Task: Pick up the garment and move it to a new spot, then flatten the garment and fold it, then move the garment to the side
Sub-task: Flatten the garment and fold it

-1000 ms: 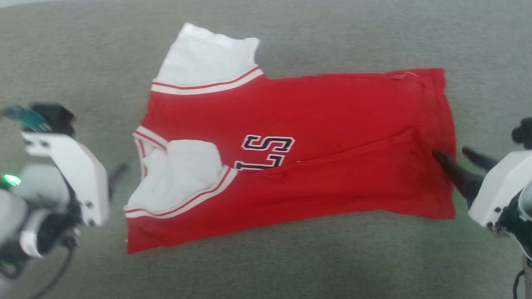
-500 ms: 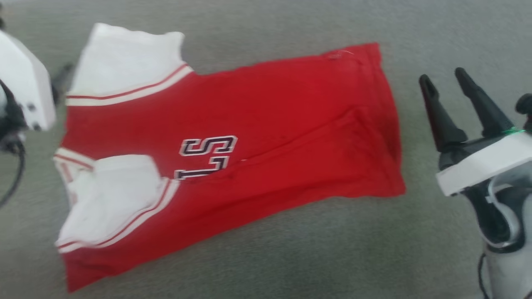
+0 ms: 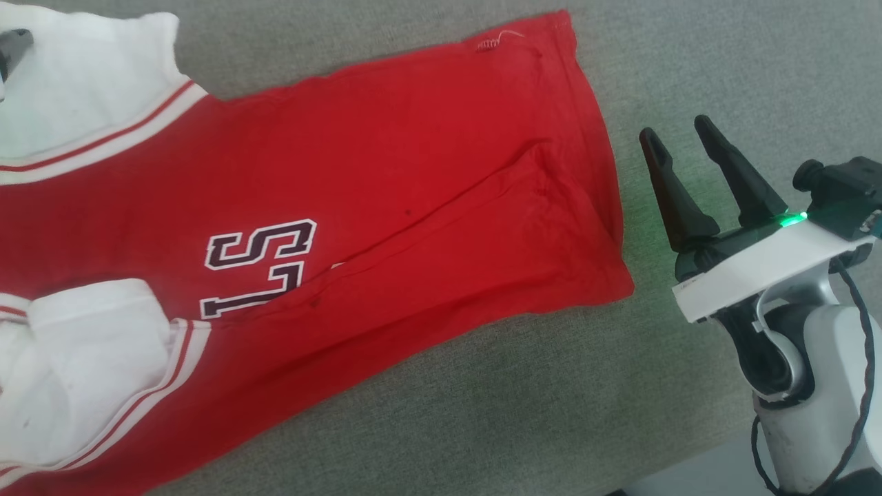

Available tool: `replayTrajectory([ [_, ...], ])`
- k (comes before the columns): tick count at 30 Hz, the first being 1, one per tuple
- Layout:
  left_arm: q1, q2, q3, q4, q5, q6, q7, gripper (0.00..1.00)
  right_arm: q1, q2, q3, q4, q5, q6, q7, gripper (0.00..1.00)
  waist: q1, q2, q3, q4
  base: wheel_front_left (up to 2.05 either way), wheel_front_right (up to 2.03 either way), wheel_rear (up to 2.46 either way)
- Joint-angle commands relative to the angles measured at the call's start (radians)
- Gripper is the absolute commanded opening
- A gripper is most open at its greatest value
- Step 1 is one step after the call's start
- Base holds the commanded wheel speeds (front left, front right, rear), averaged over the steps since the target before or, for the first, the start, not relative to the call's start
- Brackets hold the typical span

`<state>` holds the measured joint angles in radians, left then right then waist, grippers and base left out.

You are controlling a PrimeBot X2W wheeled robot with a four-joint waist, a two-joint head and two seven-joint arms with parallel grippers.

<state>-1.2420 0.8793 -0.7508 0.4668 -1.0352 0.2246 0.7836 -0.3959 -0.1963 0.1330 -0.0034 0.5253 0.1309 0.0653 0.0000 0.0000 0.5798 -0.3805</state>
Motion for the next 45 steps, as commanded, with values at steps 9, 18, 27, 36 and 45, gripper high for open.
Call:
replayTrajectory([
  [9, -0.009, -0.101, -0.044, 0.133, -0.034, -0.023, 0.109, 0.00, -0.081, -0.008, 0.017, 0.048, 0.049, 0.000, 0.045, 1.00, 0.0000, 0.0000, 0.040, 0.013, 0.00, 0.00, 0.00],
  [18, -0.058, -0.160, -0.066, 0.151, -0.011, -0.045, 0.100, 0.00, -0.255, -0.054, 0.042, 0.158, 0.052, 0.000, 0.191, 1.00, 0.0000, 0.0000, 0.057, 0.065, 0.00, 0.00, 0.00],
  [27, -0.104, -0.249, -0.071, 0.202, -0.001, -0.077, 0.047, 0.00, -0.481, -0.092, 0.110, 0.369, 0.076, 0.000, 0.488, 1.00, 0.0000, 0.0000, 0.069, 0.121, 0.00, 0.00, 0.00],
  [36, -0.125, -0.297, -0.065, 0.257, -0.002, -0.110, -0.014, 0.00, -0.587, -0.114, 0.219, 0.496, 0.114, 0.001, 0.810, 0.00, 0.0000, 0.0000, 0.056, 0.158, 0.00, 0.00, 0.00],
  [45, -0.161, -0.340, -0.032, 0.298, -0.022, -0.125, -0.084, 0.00, -0.609, -0.153, 0.169, 0.469, 0.084, -0.001, 0.751, 0.00, 0.0000, 0.0000, -0.005, 0.210, 0.00, 0.00, 0.00],
])
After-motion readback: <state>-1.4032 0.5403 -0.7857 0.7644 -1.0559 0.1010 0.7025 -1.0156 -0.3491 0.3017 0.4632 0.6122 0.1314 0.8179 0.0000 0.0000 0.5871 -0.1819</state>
